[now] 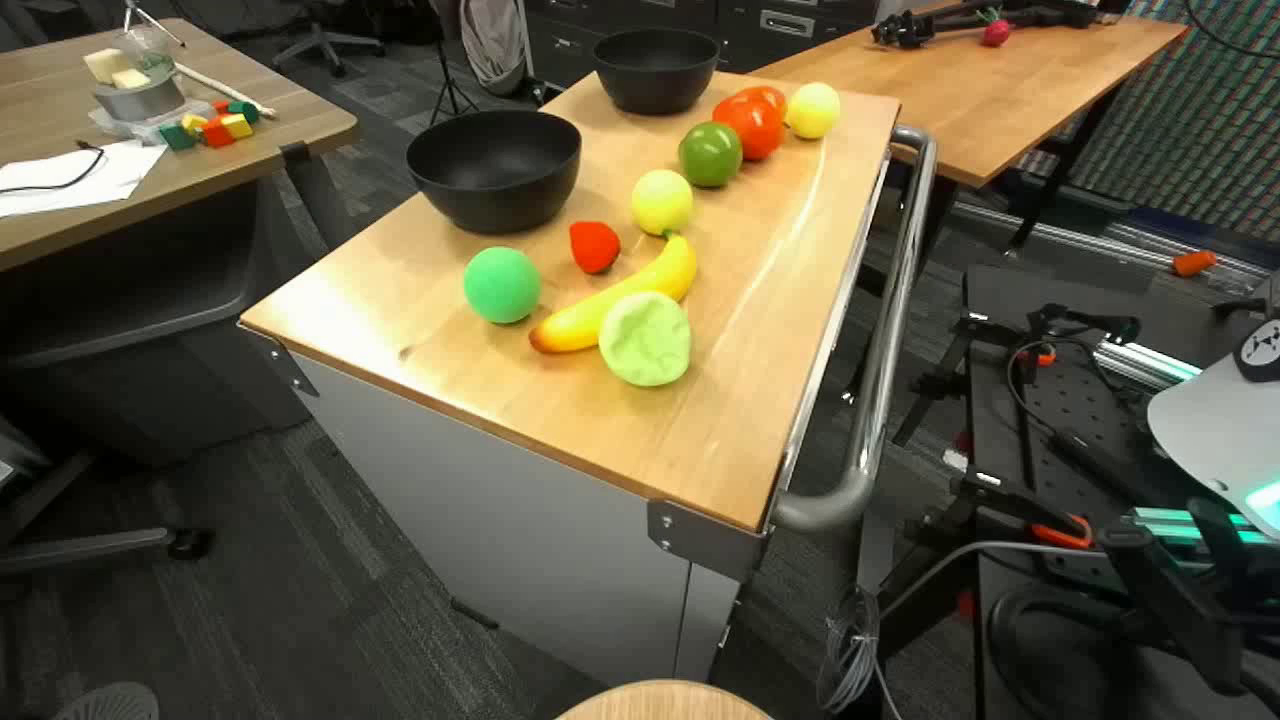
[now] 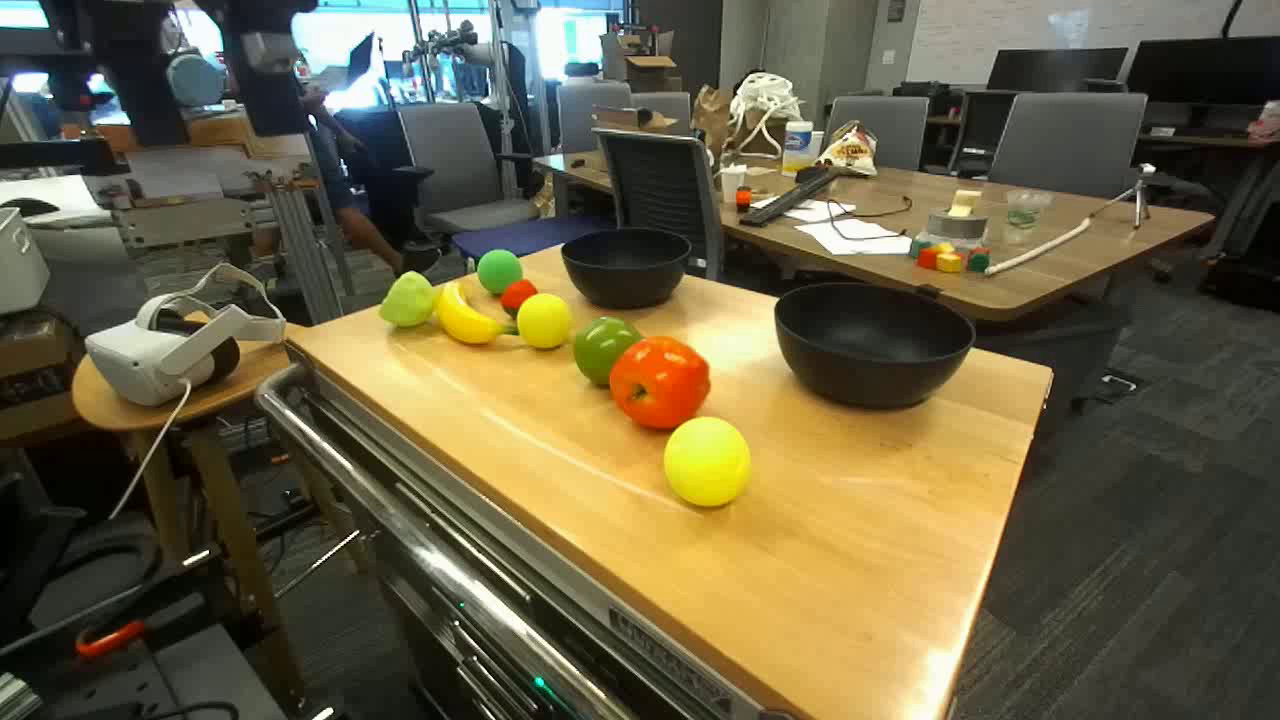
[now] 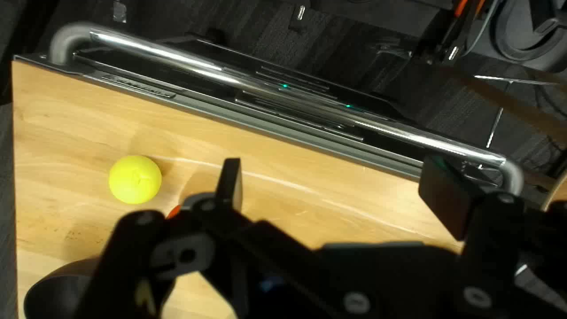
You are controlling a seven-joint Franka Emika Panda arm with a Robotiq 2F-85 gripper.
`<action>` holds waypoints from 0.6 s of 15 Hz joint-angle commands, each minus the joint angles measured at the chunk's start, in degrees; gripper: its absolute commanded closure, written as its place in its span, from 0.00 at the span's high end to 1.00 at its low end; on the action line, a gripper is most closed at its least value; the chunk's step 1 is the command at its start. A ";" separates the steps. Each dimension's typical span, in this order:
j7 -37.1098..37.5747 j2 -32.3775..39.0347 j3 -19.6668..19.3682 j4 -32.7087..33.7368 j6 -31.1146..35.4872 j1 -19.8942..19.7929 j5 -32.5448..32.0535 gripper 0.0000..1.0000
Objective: Pick up the plush vegetable and fruit toy, then put them in the two bowls
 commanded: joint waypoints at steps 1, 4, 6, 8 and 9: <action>0.48 -0.01 -0.55 0.36 -0.20 0.81 -0.41 1.00; 0.49 -0.21 -0.55 1.00 -0.21 0.82 -0.42 1.00; 0.49 -0.22 -0.55 1.01 -0.21 0.82 -0.42 1.00; 0.49 -0.22 -0.55 1.01 -0.21 0.82 -0.42 1.00; 0.49 -0.22 -0.55 1.01 -0.21 0.82 -0.42 1.00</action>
